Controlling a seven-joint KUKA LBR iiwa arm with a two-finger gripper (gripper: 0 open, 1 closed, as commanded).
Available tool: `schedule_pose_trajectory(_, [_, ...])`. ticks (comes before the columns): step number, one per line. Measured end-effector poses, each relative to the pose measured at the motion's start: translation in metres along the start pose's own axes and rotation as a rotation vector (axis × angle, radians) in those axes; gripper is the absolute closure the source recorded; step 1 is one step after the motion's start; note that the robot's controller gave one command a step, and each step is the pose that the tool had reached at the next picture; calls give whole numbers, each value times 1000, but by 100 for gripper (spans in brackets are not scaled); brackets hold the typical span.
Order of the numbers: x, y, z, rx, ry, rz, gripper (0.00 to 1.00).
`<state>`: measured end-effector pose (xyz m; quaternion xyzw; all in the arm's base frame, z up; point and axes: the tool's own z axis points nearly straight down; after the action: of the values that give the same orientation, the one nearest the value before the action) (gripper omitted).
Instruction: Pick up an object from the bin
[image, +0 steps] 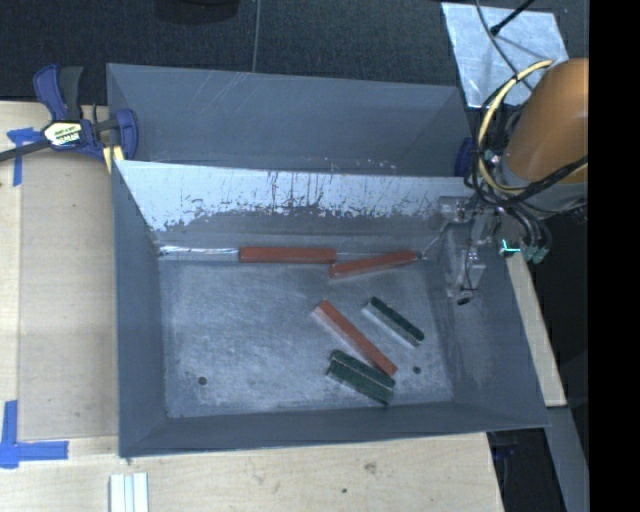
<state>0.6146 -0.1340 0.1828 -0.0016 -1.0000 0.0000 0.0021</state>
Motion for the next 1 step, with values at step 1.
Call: schedule_pose_trajectory(1, [35, 21, 115, 0, 0, 36, 0])
